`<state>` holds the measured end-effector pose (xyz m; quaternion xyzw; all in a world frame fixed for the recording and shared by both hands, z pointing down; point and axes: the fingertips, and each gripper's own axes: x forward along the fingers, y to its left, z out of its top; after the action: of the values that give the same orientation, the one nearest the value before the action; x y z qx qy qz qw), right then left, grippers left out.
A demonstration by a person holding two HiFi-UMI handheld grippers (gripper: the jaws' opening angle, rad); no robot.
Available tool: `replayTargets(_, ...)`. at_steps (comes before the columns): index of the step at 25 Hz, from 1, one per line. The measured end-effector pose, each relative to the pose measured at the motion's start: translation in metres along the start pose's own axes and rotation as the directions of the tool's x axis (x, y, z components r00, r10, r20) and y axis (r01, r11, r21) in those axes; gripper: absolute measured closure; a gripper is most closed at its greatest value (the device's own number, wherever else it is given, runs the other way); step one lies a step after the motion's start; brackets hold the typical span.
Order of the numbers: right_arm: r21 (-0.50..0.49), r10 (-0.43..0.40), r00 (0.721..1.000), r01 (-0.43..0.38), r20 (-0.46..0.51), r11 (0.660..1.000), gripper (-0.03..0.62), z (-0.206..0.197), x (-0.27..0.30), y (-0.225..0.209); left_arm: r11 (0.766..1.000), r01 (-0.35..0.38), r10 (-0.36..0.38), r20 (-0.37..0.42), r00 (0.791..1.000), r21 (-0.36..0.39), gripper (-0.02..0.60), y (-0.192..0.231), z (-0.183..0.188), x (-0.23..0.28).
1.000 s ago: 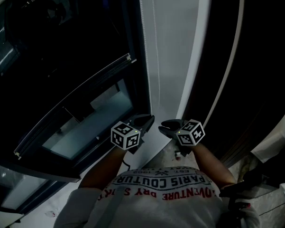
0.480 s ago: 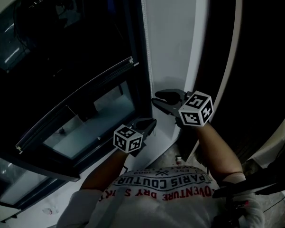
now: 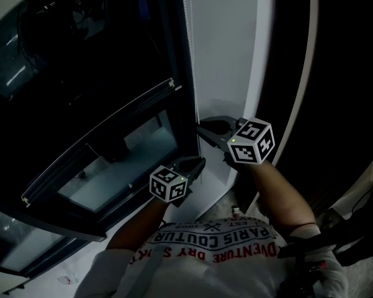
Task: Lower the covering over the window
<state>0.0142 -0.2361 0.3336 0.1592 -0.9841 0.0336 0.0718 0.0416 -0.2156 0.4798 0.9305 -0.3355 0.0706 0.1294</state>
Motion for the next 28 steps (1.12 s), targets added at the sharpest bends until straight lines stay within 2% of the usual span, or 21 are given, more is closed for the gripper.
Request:
replayTargets(5, 0.043, -0.019, 0.999, 0.018, 0.031, 0.999, 0.592, -0.002, 0.001, -0.009, 1.000, 0.007, -0.007, -0.007, 1.000, -0.004, 0.575, 0.004, -0.004, 0.005)
replayTargets(10, 0.018, -0.032, 0.999, 0.032, 0.016, 0.999, 0.591, -0.012, 0.006, -0.016, 1.000, -0.004, 0.004, -0.032, 0.999, -0.003, 0.575, 0.016, -0.013, 0.012)
replayTargets(13, 0.029, -0.050, 0.999, 0.050, -0.003, 0.998, 0.591, -0.028, 0.008, -0.022, 0.999, -0.043, 0.044, -0.045, 0.998, 0.025, 0.575, 0.023, -0.028, 0.014)
replayTargets(16, 0.028, -0.065, 0.997, 0.066, -0.037, 0.997, 0.591, -0.045, 0.010, -0.024, 0.997, -0.070, 0.070, -0.054, 0.996, 0.014, 0.575, 0.029, -0.043, 0.017)
replayTargets(24, 0.064, -0.075, 0.993, 0.081, -0.091, 0.995, 0.591, -0.091, 0.017, -0.023, 0.997, -0.077, 0.074, -0.135, 0.988, -0.018, 0.575, 0.034, -0.088, 0.021)
replayTargets(28, 0.083, -0.069, 0.988, 0.081, -0.137, 0.993, 0.591, -0.120, 0.022, -0.019, 0.997, -0.077, 0.070, -0.200, 0.977, -0.028, 0.577, 0.035, -0.117, 0.024)
